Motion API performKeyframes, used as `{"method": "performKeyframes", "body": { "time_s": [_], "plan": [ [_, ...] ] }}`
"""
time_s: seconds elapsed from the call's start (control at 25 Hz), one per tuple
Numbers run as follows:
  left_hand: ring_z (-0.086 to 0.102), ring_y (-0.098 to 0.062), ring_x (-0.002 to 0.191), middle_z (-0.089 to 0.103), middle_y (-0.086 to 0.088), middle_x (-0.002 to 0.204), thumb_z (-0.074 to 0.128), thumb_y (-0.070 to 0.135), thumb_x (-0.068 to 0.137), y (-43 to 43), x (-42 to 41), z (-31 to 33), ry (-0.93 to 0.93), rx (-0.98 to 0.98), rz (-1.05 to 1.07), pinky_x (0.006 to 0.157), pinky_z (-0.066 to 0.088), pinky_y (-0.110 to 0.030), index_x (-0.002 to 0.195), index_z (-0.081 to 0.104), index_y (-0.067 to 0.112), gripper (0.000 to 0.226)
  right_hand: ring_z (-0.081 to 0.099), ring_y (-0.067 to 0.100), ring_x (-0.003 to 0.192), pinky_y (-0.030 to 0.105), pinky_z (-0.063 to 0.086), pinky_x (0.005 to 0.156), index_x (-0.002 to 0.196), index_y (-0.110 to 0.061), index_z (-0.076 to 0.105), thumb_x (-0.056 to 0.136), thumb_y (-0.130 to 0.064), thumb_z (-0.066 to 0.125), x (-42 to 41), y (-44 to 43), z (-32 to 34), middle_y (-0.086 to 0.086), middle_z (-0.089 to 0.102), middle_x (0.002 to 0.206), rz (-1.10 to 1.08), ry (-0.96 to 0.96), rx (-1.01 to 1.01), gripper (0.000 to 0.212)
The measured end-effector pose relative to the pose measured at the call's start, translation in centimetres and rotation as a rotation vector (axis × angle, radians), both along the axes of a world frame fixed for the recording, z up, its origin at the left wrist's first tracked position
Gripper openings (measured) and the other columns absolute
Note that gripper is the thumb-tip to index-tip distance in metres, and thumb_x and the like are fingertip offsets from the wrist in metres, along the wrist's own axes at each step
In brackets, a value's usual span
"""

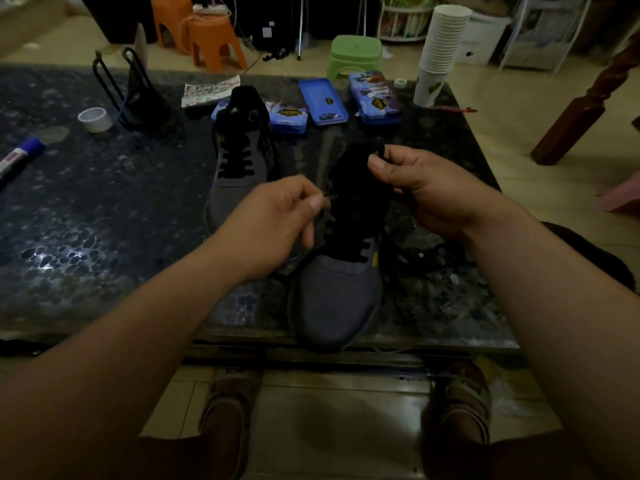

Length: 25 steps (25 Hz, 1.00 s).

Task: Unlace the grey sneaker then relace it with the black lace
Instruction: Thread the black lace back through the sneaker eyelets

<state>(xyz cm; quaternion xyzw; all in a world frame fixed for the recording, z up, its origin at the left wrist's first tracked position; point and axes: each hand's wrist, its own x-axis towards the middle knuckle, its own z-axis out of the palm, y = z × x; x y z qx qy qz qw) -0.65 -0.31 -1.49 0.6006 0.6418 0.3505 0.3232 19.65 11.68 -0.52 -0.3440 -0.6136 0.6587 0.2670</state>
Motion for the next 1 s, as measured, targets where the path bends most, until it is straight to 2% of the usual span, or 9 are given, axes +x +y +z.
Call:
{"method": "performKeyframes", "body": {
  "time_s": [0.2,0.28,0.4,0.52,0.64,0.8,0.92,1.0],
  "plan": [
    [0.057,-0.014,0.058,0.074,0.002,0.074,0.047,0.028,0.109,-0.3,0.9,-0.4,0.050,-0.023,-0.031,0.058,0.048,-0.039,0.096,0.052,0.023,0.015,0.066,0.018,0.107,0.022,0.055,0.090,0.133,0.006,0.059,0.105,-0.014,0.053,0.2,-0.2,-0.1,0.013,0.068,0.120,0.017,-0.009,0.016,0.035],
    [0.055,-0.009,0.056,0.073,0.005,0.076,0.049,0.025,0.108,-0.3,0.8,-0.5,0.060,0.003,-0.035,0.056,0.047,-0.034,0.092,0.055,0.023,0.017,0.067,0.016,0.105,0.022,0.055,0.089,0.129,0.003,0.062,0.105,-0.014,0.053,0.1,-0.2,-0.1,0.010,0.069,0.116,0.025,-0.009,0.026,0.031],
    [0.056,-0.002,0.062,0.070,0.007,0.080,0.053,0.022,0.107,-0.5,0.7,-0.5,0.136,0.020,-0.049,0.055,0.043,-0.016,0.091,0.060,0.026,0.017,0.069,0.011,0.100,0.019,0.055,0.085,0.120,-0.005,0.067,0.105,-0.013,0.053,0.0,-0.1,-0.1,0.004,0.073,0.109,0.020,-0.009,0.022,0.022],
    [0.058,-0.004,0.070,0.068,0.005,0.080,0.055,0.021,0.105,-0.7,0.5,-0.4,0.205,0.027,-0.063,0.058,0.041,-0.016,0.091,0.061,0.025,0.016,0.070,0.010,0.103,0.018,0.054,0.085,0.123,-0.005,0.067,0.105,-0.012,0.053,-0.1,-0.1,-0.1,0.003,0.074,0.112,0.017,0.010,0.010,0.024],
    [0.057,0.000,0.068,0.067,0.006,0.080,0.055,0.022,0.105,-0.6,0.8,-0.6,0.210,0.050,-0.032,0.056,0.040,-0.013,0.090,0.061,0.024,0.016,0.070,0.012,0.106,0.020,0.054,0.087,0.128,-0.002,0.065,0.104,-0.013,0.054,-0.1,-0.1,-0.3,0.005,0.074,0.116,0.009,0.017,0.006,0.029],
    [0.052,0.001,0.059,0.069,0.005,0.078,0.056,0.021,0.105,-0.3,1.3,-0.5,0.079,0.022,-0.029,0.055,0.039,-0.012,0.090,0.064,0.020,0.017,0.069,0.014,0.106,0.022,0.055,0.091,0.131,0.001,0.063,0.105,-0.014,0.054,-0.1,-0.1,-0.3,0.006,0.073,0.116,0.005,0.004,0.011,0.032],
    [0.047,-0.014,0.056,0.068,0.003,0.074,0.055,0.019,0.107,-0.2,1.6,-0.4,-0.136,-0.070,-0.012,0.050,0.037,-0.024,0.094,0.065,0.014,0.017,0.069,0.012,0.102,0.020,0.055,0.086,0.132,0.004,0.062,0.105,-0.014,0.054,-0.1,-0.1,-0.2,0.006,0.073,0.113,0.004,0.004,0.004,0.033],
    [0.043,-0.019,0.055,0.067,0.003,0.070,0.055,0.018,0.107,-0.2,1.7,-0.4,-0.237,-0.123,0.040,0.046,0.034,-0.026,0.095,0.066,0.012,0.017,0.068,0.015,0.103,0.022,0.056,0.087,0.132,0.009,0.058,0.104,-0.014,0.055,-0.2,-0.1,-0.3,0.011,0.070,0.116,0.011,0.001,0.012,0.037]
  ]
}}
